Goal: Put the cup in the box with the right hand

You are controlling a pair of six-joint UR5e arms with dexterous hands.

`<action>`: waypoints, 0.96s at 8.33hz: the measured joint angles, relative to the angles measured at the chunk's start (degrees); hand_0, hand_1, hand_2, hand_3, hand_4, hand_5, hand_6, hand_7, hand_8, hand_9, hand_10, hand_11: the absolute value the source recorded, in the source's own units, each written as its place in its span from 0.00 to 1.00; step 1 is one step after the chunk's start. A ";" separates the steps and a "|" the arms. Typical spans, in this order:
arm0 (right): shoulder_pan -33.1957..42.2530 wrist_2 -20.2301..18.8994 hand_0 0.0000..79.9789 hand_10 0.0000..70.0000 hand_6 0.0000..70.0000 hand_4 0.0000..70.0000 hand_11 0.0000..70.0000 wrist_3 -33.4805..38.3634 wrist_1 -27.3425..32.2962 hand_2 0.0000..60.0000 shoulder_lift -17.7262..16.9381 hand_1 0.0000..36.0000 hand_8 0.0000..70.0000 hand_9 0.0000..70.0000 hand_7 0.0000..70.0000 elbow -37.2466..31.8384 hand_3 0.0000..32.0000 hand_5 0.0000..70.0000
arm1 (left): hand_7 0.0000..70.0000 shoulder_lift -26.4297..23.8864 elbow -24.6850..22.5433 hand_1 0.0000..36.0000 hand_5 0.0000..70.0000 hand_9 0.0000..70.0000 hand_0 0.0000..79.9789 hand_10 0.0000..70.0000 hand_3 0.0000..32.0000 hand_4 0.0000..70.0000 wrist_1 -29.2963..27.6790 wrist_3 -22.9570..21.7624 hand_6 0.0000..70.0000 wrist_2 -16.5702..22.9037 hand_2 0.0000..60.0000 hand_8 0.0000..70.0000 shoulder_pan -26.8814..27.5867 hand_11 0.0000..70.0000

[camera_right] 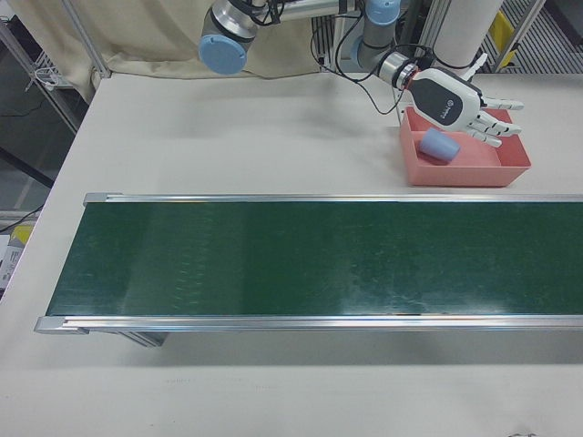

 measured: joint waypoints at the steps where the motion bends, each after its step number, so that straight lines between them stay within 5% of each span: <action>1: 0.74 -0.16 0.67 0.05 0.10 0.37 0.09 0.25 -0.08 0.00 -0.37 0.22 0.21 0.34 0.38 0.45 0.00 0.08 | 0.00 0.00 0.00 0.00 0.00 0.00 0.00 0.00 0.00 0.00 0.00 0.00 0.00 0.00 0.00 0.00 -0.01 0.00; 2: 3.11 -0.46 0.64 0.05 0.11 0.38 0.09 1.97 -0.24 0.08 -1.93 0.28 0.22 0.35 0.40 1.80 0.00 0.08 | 0.00 0.00 0.00 0.00 0.00 0.00 0.00 0.00 0.00 0.00 0.00 0.00 0.00 0.00 0.00 0.00 -0.02 0.00; 4: 13.50 -4.12 0.65 0.07 0.11 0.39 0.12 13.07 -1.29 0.06 -8.88 0.29 0.23 0.36 0.41 3.36 0.00 0.08 | 0.00 0.00 0.00 0.00 0.00 0.00 0.00 0.00 0.00 0.00 0.03 0.00 0.00 0.00 0.00 0.00 -0.02 0.00; 5: 19.84 -7.34 0.65 0.09 0.11 0.31 0.15 19.09 -2.47 0.10 -12.41 0.33 0.23 0.36 0.40 3.32 0.00 0.09 | 0.00 0.00 0.00 0.00 0.00 0.00 0.00 0.00 0.00 0.00 0.04 0.00 0.00 0.00 0.00 0.00 -0.02 0.00; 6: 27.12 -11.26 0.69 0.11 0.11 0.28 0.19 25.30 -3.51 0.00 -15.55 0.29 0.23 0.36 0.39 2.29 0.00 0.10 | 0.00 0.00 0.00 0.00 0.00 0.00 0.00 0.00 0.00 0.00 0.04 0.00 0.00 0.00 0.00 0.00 -0.02 0.00; 8: 43.30 -21.09 0.70 0.14 0.13 0.28 0.23 36.34 -3.74 0.03 -18.20 0.38 0.25 0.38 0.42 -4.98 0.00 0.12 | 0.00 0.00 0.00 0.00 0.00 0.00 0.00 0.00 0.00 0.00 0.01 0.00 0.00 0.00 0.00 0.00 -0.02 0.00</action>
